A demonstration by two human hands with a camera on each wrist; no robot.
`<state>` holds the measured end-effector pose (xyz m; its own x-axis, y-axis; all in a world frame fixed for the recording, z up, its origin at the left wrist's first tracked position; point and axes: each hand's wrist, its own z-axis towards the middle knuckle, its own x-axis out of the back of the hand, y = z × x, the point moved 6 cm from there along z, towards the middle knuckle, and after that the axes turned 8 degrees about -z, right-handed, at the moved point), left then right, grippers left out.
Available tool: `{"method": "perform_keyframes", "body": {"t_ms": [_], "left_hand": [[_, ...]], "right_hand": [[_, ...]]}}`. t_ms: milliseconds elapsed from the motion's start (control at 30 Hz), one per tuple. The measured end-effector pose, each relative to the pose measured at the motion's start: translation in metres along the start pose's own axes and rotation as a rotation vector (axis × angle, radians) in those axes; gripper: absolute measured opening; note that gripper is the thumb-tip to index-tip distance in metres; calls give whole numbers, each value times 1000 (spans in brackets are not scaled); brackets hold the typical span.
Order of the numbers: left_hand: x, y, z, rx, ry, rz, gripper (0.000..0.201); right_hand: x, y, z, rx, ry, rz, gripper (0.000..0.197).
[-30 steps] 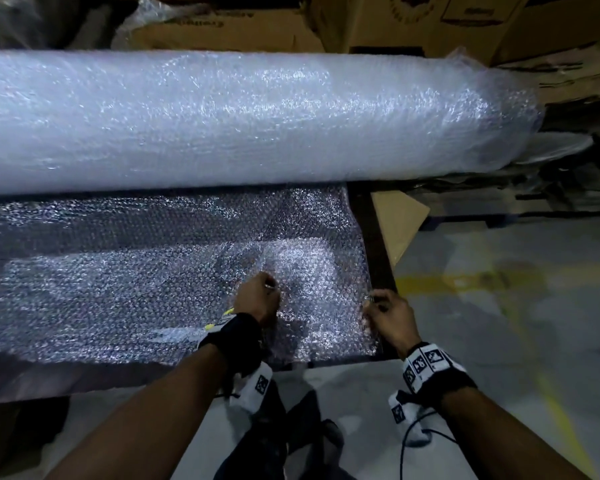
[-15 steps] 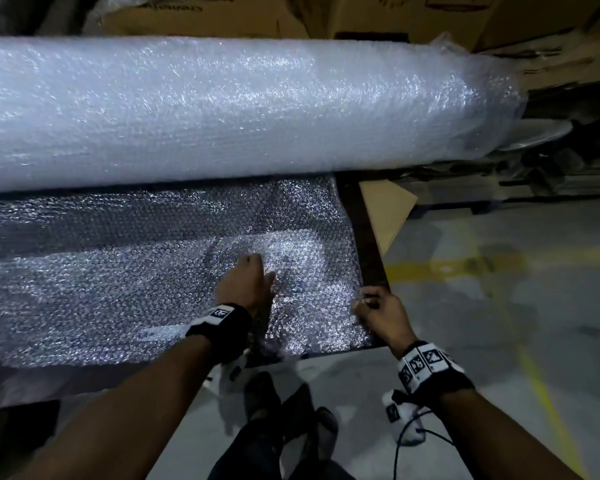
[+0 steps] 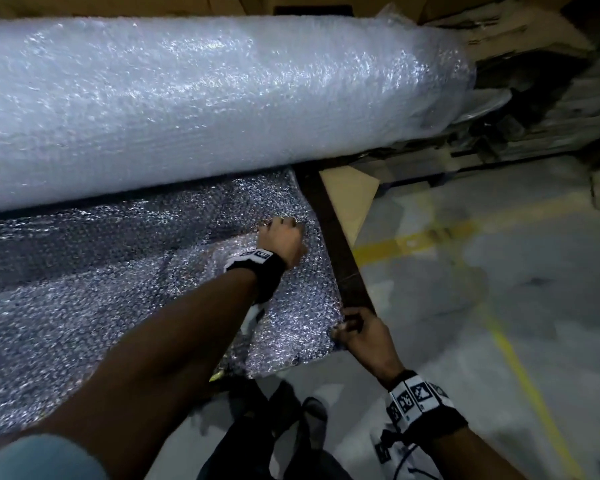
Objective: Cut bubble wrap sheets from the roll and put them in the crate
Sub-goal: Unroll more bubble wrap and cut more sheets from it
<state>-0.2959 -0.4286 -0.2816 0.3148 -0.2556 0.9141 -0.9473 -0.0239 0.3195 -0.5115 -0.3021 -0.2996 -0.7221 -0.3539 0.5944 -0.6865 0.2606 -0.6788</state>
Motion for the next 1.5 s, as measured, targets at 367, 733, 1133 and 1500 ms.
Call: {"method": "perform_keyframes", "body": {"t_ms": [367, 733, 1133, 1500], "left_hand": [[-6, 6, 9, -15, 51, -100, 19], [2, 5, 20, -88, 17, -361, 16], [-4, 10, 29, -77, -17, -340, 18], [-13, 8, 36, -62, 15, -273, 8]], "right_hand": [[7, 3, -2, 5, 37, -47, 32], [11, 12, 2, 1, 32, -93, 9], [14, 20, 4, -72, 80, -76, 11], [16, 27, 12, -112, 59, -203, 47]]}}
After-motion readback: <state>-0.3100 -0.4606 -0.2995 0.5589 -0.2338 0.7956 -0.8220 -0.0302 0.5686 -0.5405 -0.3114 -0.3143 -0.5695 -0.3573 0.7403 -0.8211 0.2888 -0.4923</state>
